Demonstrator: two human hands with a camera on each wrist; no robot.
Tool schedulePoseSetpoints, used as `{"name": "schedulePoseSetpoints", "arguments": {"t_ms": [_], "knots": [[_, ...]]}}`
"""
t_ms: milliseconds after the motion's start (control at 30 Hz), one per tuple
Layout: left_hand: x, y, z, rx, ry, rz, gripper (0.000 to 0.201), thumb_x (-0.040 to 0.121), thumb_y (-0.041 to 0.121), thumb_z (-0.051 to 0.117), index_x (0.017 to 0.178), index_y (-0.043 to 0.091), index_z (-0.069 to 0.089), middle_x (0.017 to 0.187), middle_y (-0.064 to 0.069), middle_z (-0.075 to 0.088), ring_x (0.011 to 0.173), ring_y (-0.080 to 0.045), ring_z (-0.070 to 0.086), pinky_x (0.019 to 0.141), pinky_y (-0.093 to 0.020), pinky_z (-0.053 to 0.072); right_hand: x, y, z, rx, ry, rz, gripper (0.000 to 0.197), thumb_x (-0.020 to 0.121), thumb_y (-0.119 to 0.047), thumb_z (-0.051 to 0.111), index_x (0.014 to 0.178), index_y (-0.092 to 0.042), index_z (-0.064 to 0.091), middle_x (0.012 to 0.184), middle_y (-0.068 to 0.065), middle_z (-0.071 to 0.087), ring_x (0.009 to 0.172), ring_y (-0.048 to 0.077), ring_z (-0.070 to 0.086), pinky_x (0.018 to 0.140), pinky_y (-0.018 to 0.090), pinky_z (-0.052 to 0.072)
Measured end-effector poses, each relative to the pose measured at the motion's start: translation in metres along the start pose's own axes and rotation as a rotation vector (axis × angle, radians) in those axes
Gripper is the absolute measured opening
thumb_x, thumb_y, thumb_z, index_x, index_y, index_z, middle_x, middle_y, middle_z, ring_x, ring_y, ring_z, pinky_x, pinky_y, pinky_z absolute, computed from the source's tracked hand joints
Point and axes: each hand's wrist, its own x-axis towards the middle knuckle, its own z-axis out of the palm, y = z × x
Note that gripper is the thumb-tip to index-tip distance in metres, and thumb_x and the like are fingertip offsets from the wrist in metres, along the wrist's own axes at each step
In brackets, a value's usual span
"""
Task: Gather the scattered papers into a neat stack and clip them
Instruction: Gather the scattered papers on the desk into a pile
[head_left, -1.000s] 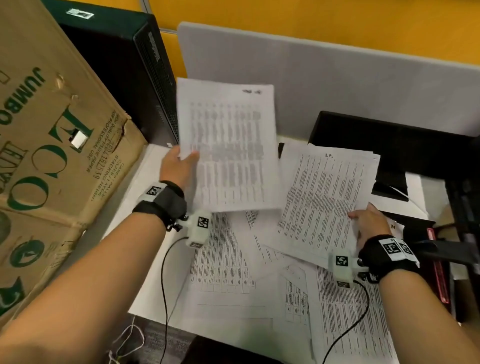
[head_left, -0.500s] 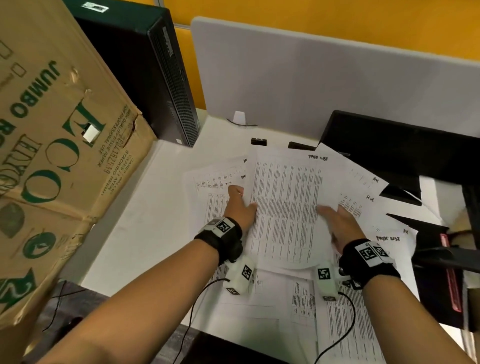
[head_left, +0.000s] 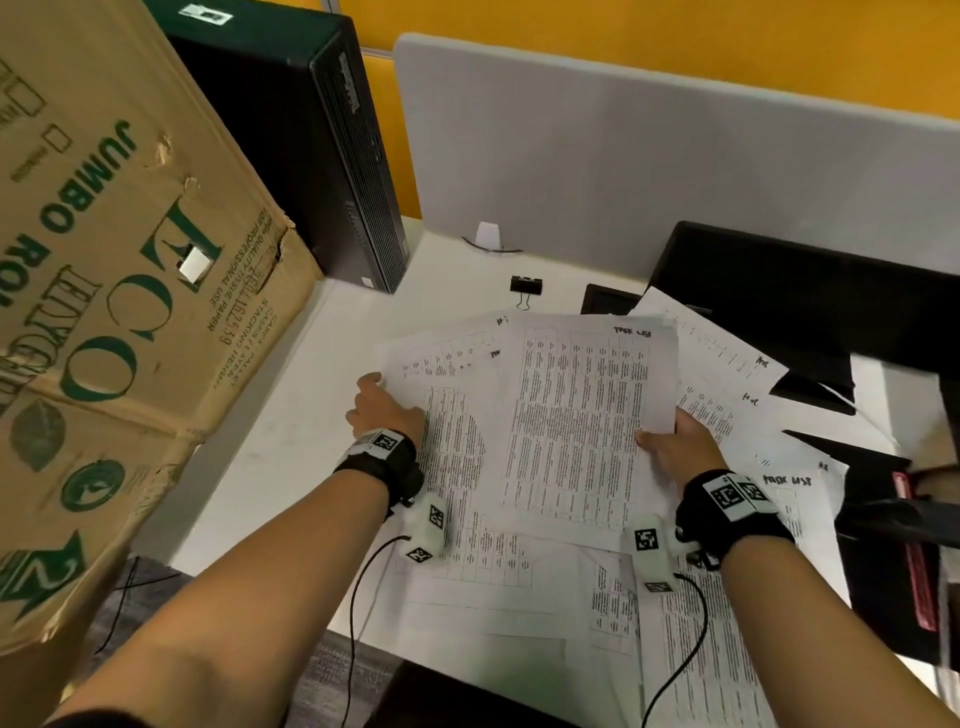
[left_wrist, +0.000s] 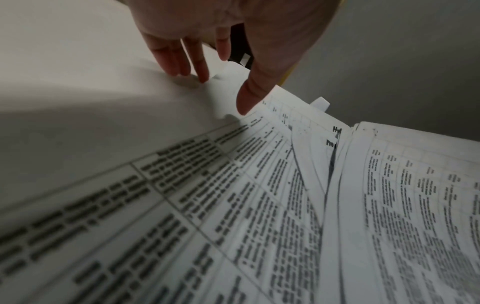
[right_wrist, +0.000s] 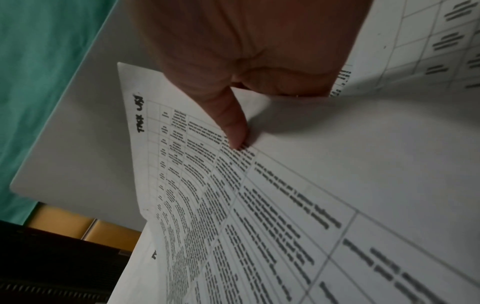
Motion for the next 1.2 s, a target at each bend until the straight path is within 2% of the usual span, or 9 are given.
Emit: {"name": "schedulePoseSetpoints", "arguments": {"t_ms": [200, 333, 400, 467, 600, 700, 833, 967, 1200], "knots": [[0.0, -0.003, -0.003, -0.063, 0.06, 0.214, 0.065, 0.073, 0.006, 0.06, 0.132, 0.02, 0.036, 0.108, -0.002, 0.06, 0.108, -0.027, 0.05, 0.092, -0.046, 0.047, -0.001, -0.001, 0.003, -0.018, 0.001, 0.001, 0.041, 0.088, -0.007, 0.064, 0.128, -0.016, 0.059, 0.116, 0.004, 0.065, 0.107, 0.025, 0.059, 0.096, 0.038, 0.044], [-0.003, -0.001, -0.005, -0.158, -0.015, 0.282, 0.031, 0.084, 0.005, 0.059, 0.113, 0.011, 0.05, 0.076, 0.006, 0.048, 0.073, -0.017, 0.052, 0.058, -0.02, 0.042, -0.003, -0.001, 0.003, -0.026, 0.003, 0.013, 0.039, 0.089, -0.007, 0.063, 0.126, -0.017, 0.06, 0.112, 0.003, 0.064, 0.102, 0.024, 0.058, 0.091, 0.036, 0.043], [-0.004, -0.002, -0.006, -0.118, -0.026, 0.3, 0.009, 0.088, 0.009, 0.057, 0.097, 0.011, 0.056, 0.074, 0.005, 0.051, 0.067, -0.014, 0.05, 0.053, -0.017, 0.036, -0.003, 0.0, 0.003, -0.023, 0.0, 0.018, 0.039, 0.089, -0.006, 0.063, 0.126, -0.017, 0.06, 0.112, 0.003, 0.064, 0.102, 0.024, 0.058, 0.092, 0.037, 0.043], [-0.005, -0.003, -0.006, -0.128, -0.019, 0.292, 0.005, 0.091, 0.012, 0.055, 0.092, 0.01, 0.059, 0.08, 0.001, 0.058, 0.07, -0.016, 0.053, 0.058, -0.021, 0.043, -0.003, 0.0, 0.003, -0.022, 0.004, 0.023, 0.039, 0.089, -0.006, 0.063, 0.126, -0.016, 0.06, 0.112, 0.003, 0.063, 0.101, 0.024, 0.057, 0.09, 0.036, 0.042], [-0.004, -0.005, -0.006, -0.167, -0.051, 0.296, 0.019, 0.094, 0.02, 0.052, 0.11, 0.016, 0.061, 0.09, -0.005, 0.067, 0.08, -0.025, 0.065, 0.074, -0.034, 0.056, -0.001, 0.002, 0.003, -0.009, 0.004, 0.035, 0.038, 0.088, -0.005, 0.064, 0.124, -0.018, 0.061, 0.115, 0.004, 0.066, 0.104, 0.026, 0.06, 0.094, 0.038, 0.045], [-0.008, -0.007, -0.004, -0.123, -0.163, 0.289, 0.031, 0.09, 0.021, 0.06, 0.119, 0.015, 0.054, 0.098, -0.003, 0.063, 0.083, -0.024, 0.062, 0.072, -0.031, 0.052, 0.001, 0.003, 0.003, -0.008, 0.003, 0.047, 0.038, 0.087, -0.006, 0.064, 0.123, -0.018, 0.061, 0.118, 0.007, 0.067, 0.107, 0.03, 0.061, 0.098, 0.045, 0.046], [-0.014, -0.006, -0.005, -0.001, -0.25, 0.27, 0.026, 0.086, 0.007, 0.055, 0.112, 0.005, 0.055, 0.097, -0.006, 0.058, 0.085, -0.023, 0.056, 0.069, -0.029, 0.045, 0.002, 0.0, 0.003, -0.015, 0.006, 0.054, 0.039, 0.09, -0.004, 0.061, 0.127, -0.014, 0.058, 0.117, 0.007, 0.064, 0.104, 0.026, 0.059, 0.092, 0.035, 0.044], [-0.011, 0.024, -0.029, 0.013, -0.183, 0.351, 0.018, 0.087, 0.007, 0.054, 0.102, 0.006, 0.064, 0.088, -0.006, 0.062, 0.081, -0.024, 0.06, 0.064, -0.025, 0.044, 0.005, -0.002, 0.0, -0.076, 0.001, 0.049, 0.039, 0.092, -0.001, 0.058, 0.13, -0.009, 0.056, 0.126, 0.012, 0.062, 0.104, 0.023, 0.055, 0.091, 0.029, 0.038], [-0.008, 0.107, -0.109, 0.244, 0.071, 0.642, 0.033, 0.092, 0.024, 0.059, 0.124, 0.015, 0.06, 0.118, -0.013, 0.065, 0.108, -0.032, 0.062, 0.092, -0.039, 0.048, 0.008, -0.001, -0.008, -0.105, 0.017, 0.096, 0.037, 0.091, -0.002, 0.058, 0.127, -0.008, 0.059, 0.125, 0.013, 0.064, 0.111, 0.03, 0.059, 0.103, 0.038, 0.043]]}}
